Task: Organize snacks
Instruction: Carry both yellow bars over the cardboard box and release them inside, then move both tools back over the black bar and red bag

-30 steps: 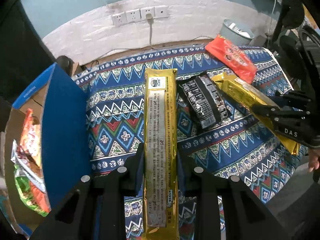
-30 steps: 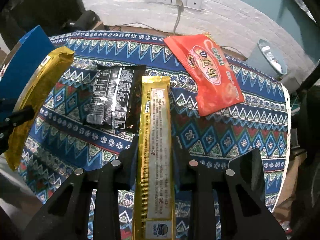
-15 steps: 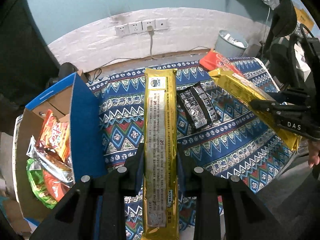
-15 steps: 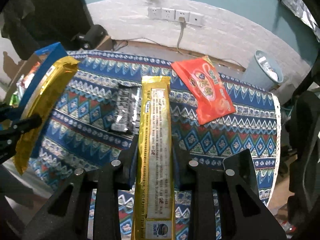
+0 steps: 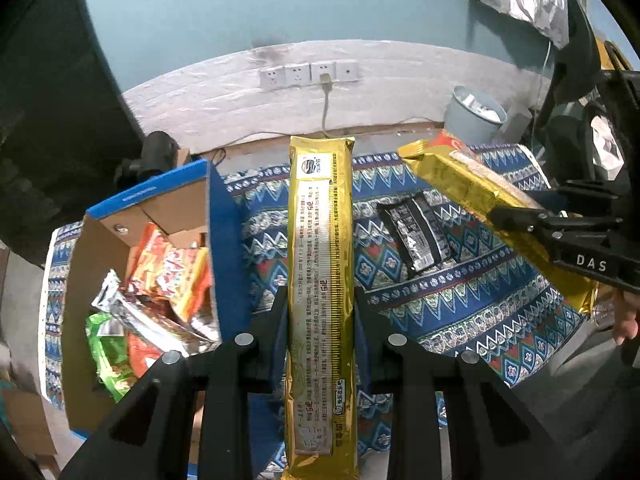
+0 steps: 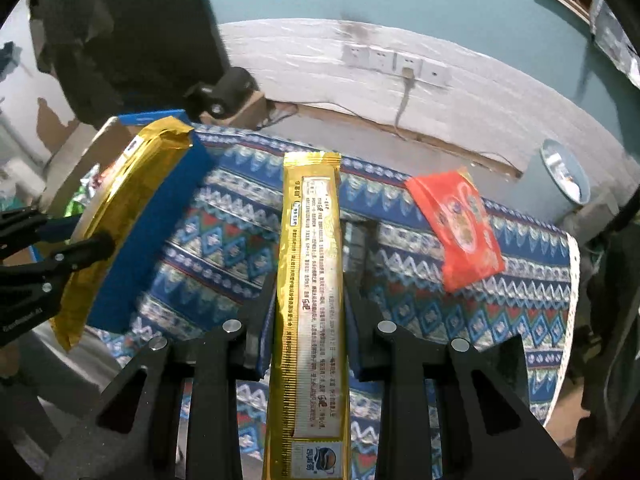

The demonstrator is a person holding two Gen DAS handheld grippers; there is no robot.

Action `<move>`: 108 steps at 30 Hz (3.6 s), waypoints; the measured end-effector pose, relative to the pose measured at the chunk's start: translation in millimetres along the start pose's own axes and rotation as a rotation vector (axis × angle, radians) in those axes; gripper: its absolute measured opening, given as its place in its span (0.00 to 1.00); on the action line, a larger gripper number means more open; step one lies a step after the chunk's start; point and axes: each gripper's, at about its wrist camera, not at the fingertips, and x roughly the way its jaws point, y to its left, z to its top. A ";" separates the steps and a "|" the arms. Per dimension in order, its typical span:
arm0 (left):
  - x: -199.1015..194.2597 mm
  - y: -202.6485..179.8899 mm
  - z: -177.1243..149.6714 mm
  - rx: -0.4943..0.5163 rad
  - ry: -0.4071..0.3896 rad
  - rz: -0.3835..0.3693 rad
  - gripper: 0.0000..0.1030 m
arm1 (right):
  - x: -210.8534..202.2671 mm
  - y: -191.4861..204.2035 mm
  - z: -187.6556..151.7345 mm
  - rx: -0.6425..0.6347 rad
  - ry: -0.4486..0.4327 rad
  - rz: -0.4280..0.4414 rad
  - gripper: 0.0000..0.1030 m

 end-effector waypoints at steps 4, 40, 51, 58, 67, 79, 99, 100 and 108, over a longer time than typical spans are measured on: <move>-9.9 12.7 0.3 -0.016 -0.023 0.012 0.28 | -1.1 19.8 11.9 -0.029 -0.012 0.027 0.26; -21.8 179.1 -41.7 -0.325 -0.032 0.157 0.28 | 55.1 196.2 96.4 -0.227 0.009 0.187 0.26; -2.9 215.1 -53.1 -0.413 0.013 0.190 0.28 | 80.9 237.0 111.7 -0.253 0.034 0.212 0.26; -0.9 221.4 -53.5 -0.429 0.017 0.207 0.29 | 90.3 246.1 117.2 -0.253 0.038 0.221 0.27; -8.3 218.2 -46.9 -0.424 -0.001 0.220 0.40 | 84.9 243.3 120.1 -0.254 0.022 0.274 0.36; -20.8 181.6 -33.0 -0.339 -0.037 0.179 0.59 | 58.7 208.5 105.1 -0.265 -0.005 0.217 0.60; -2.9 91.2 0.3 -0.220 0.014 0.047 0.79 | 15.0 87.3 60.7 -0.174 -0.023 0.061 0.70; -1.4 84.7 2.3 -0.213 0.019 0.040 0.79 | 13.0 79.8 58.0 -0.162 -0.024 0.055 0.70; 13.2 37.2 18.3 -0.139 0.051 0.010 0.79 | -0.1 28.5 39.4 -0.100 -0.027 0.010 0.73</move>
